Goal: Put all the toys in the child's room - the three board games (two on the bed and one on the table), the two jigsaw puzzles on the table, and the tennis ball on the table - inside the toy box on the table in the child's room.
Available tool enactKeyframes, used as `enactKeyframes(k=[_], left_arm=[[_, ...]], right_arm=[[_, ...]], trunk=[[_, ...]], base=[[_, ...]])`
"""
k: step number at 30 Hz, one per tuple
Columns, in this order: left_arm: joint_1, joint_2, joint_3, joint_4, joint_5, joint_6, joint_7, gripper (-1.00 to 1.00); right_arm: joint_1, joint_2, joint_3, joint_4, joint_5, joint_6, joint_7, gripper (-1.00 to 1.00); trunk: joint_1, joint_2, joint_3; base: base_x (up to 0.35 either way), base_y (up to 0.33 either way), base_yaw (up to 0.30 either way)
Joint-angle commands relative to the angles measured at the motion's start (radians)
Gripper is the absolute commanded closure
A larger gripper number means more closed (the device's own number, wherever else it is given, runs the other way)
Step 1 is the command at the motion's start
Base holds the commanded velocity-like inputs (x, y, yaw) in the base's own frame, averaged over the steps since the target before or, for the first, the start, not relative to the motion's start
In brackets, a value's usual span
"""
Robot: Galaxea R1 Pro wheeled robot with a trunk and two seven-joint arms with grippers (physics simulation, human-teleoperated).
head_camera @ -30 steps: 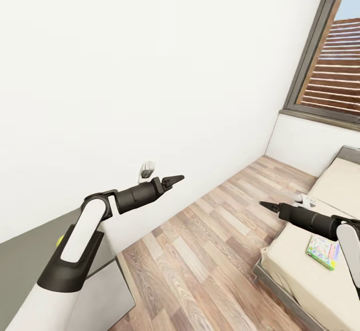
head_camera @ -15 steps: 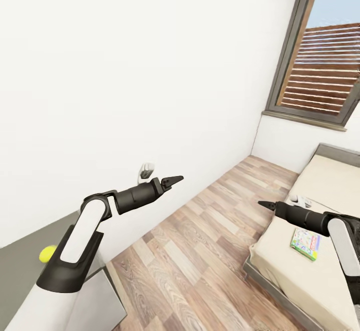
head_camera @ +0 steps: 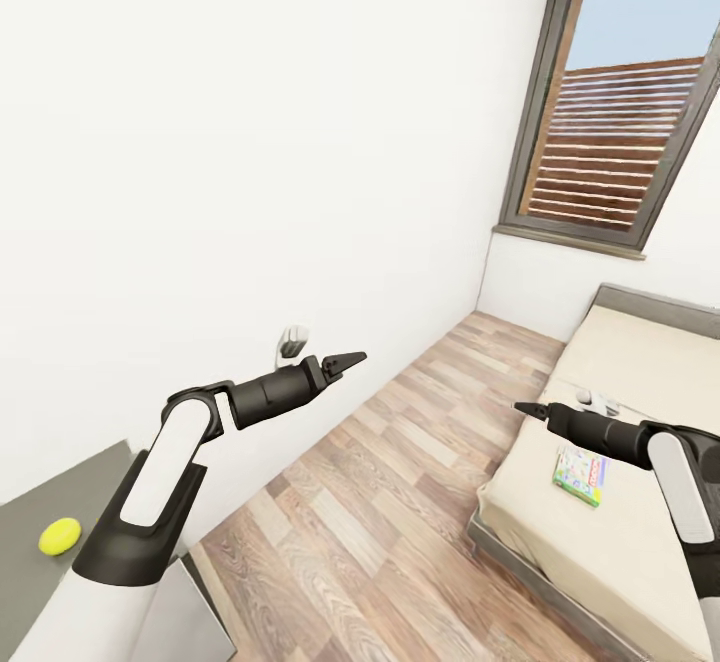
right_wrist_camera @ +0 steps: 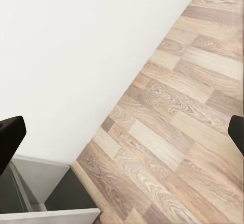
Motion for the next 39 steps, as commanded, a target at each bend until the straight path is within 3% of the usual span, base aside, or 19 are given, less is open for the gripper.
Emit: enactKeyframes(k=[1,16,39], left_arm=[[-0.001,0.001,-0.001,-0.001,0.010,0.002,0.009,-1.00],[0.000,0.002,-0.001,0.001,0.008,-0.001,0.010,-1.00],[0.000,-0.002,-0.008,0.006,-0.038,-0.004,0.011,-1.00]], right_arm=[[-0.002,0.000,-0.001,0.001,0.010,0.004,0.008,-1.00],[-0.004,0.001,0.001,0.005,0.008,0.004,0.003,-1.00],[0.006,0.001,-0.004,0.010,0.006,0.004,0.010,-1.00]], trunk=[[0.001,-0.002,-0.001],[0.001,-0.002,0.003],[0.001,-0.002,0.004]], base=[[0.000,0.000,-0.120],[0.042,0.000,-0.044],[0.297,-0.078,-0.003]])
